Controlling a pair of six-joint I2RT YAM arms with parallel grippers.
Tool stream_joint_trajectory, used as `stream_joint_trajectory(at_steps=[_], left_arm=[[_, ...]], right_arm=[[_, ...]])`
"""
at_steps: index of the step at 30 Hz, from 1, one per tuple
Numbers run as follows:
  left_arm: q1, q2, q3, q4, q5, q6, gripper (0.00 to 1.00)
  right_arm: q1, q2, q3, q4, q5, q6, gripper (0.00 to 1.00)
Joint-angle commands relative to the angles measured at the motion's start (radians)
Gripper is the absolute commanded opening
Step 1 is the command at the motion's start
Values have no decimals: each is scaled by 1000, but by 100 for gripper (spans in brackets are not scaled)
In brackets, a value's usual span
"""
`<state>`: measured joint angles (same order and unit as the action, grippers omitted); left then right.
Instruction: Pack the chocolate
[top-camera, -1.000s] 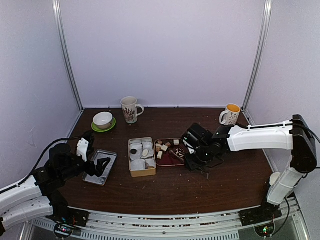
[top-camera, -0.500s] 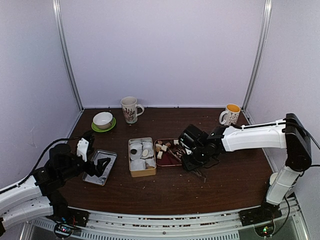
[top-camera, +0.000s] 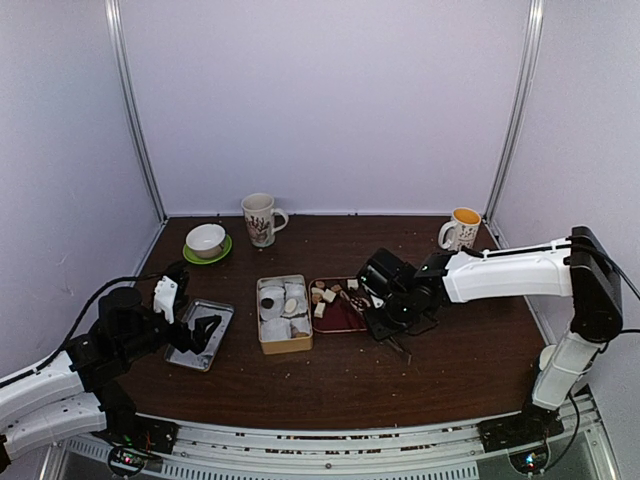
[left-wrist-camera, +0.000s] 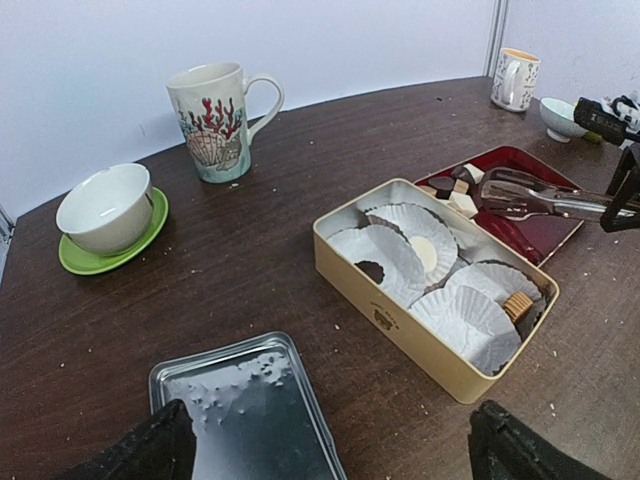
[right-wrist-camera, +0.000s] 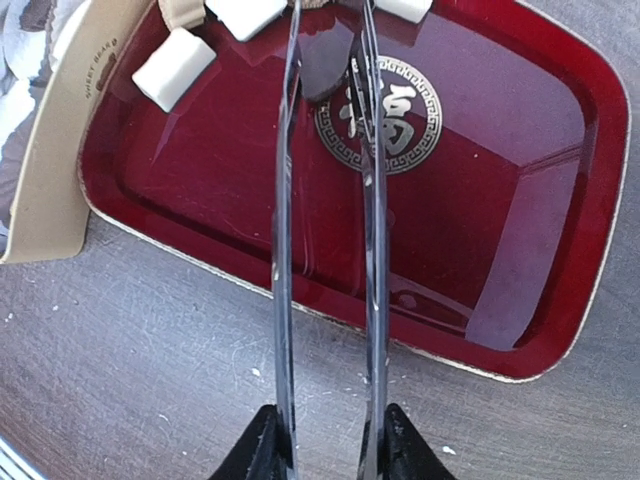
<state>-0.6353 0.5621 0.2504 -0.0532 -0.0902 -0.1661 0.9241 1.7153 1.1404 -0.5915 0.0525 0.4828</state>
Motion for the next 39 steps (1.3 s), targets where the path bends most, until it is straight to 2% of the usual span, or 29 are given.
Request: stream_joint_trajectory(at_steps=[1, 10, 20, 27, 39], left_arm=[[4, 1, 12, 61, 6, 2, 98], [4, 0, 12, 61, 7, 3, 98], [5, 2, 12, 58, 7, 0, 98], [5, 20, 16, 62, 0, -4, 98], [4, 27, 21, 59, -7, -7, 98]], right_arm=[[-5, -68, -18, -10, 41, 7, 32], [-2, -157, -40, 8, 0, -39, 29], [58, -204, -40, 172, -231, -112, 29], [111, -137, 13, 198, -291, -118, 29], [158, -4, 111, 209, -308, -114, 30]])
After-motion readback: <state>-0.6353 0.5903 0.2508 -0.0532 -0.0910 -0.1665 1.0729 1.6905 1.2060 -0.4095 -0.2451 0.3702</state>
